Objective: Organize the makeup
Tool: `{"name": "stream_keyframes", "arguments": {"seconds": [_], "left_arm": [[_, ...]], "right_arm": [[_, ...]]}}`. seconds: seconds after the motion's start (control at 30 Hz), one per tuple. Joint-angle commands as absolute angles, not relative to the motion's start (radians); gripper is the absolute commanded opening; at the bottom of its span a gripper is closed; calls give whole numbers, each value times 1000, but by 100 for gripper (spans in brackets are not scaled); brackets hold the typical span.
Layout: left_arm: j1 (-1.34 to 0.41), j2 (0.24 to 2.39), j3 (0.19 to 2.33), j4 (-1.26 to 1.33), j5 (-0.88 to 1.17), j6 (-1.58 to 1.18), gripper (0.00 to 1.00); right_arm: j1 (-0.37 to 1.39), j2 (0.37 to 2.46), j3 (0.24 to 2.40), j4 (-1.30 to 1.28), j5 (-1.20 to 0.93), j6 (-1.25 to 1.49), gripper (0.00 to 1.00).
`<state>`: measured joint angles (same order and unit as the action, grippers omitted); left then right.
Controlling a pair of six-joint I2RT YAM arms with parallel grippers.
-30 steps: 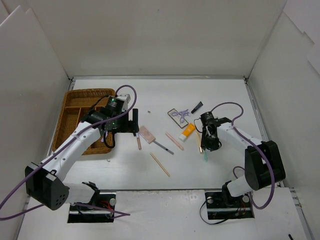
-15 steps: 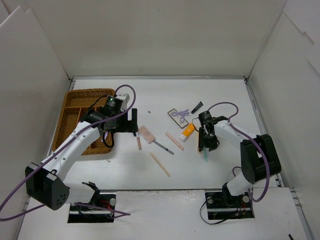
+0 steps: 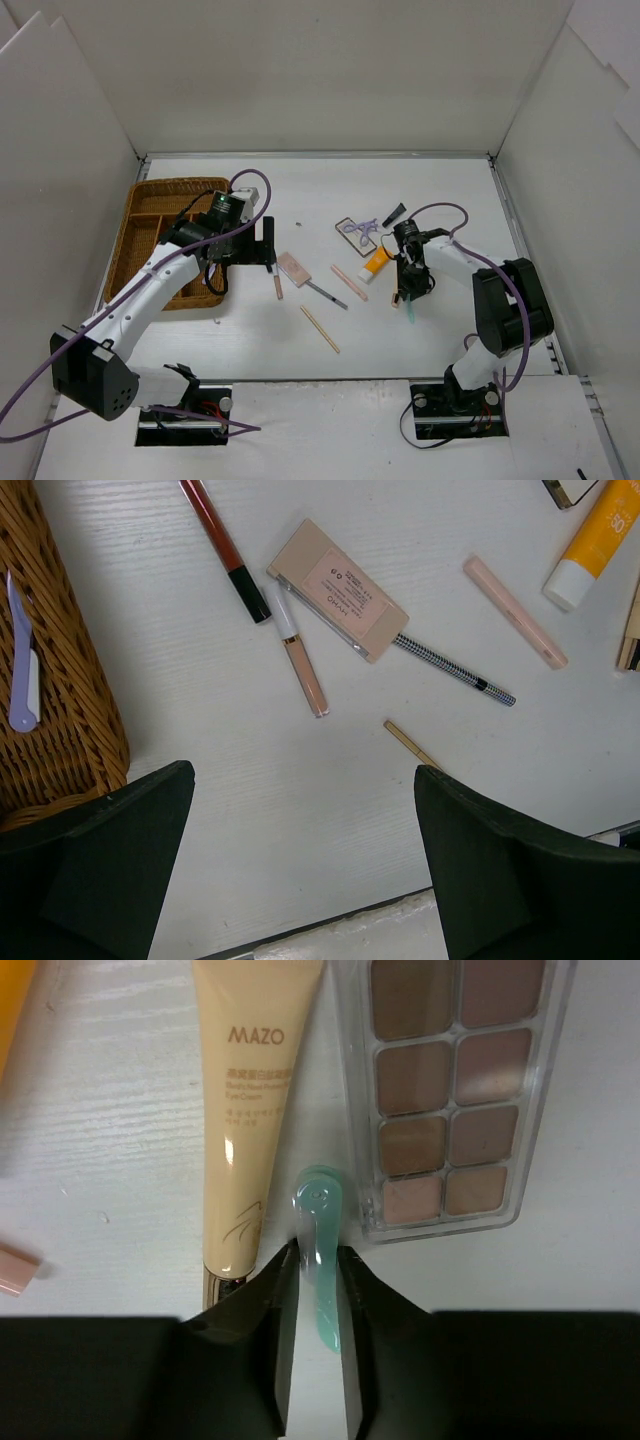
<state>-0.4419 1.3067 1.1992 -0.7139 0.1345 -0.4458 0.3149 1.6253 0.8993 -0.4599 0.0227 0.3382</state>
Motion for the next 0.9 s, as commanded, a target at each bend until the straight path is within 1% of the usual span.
{"name": "stream_keyframes", "arguments": {"seconds": [0.0,0.03,0.07,0.17,0.27,0.4,0.5,0.6,0.87], "left_arm": [[-433,1278,1220,-683,144,-439,86],[-433,1279,1221,-683,147,-442,86],[-433,1278,1224,-680,153,-442,86],[-433,1273,1223,-670,176,-448,86],[-433,1263,1223,-652,213,-453,84],[-433,1249,1223,-618,271,-465,82],[-453,1239,1224,-566,334,-492,78],[-476,1249,1235,-484,403,-534,72],[-581,1364,1322,-327,543,-662,57]], "right_arm": [[311,1635,945,-474,25,310,15],[307,1637,948,-474,23,308,11],[307,1637,948,-474,17,301,0],[305,1638,954,-474,8,282,0],[322,1582,959,-474,-22,265,0],[376,1393,968,-474,-46,232,0],[429,1284,995,-471,-90,209,0],[478,1218,1038,-466,-133,193,0],[584,1137,1106,-402,-204,195,0]]}}
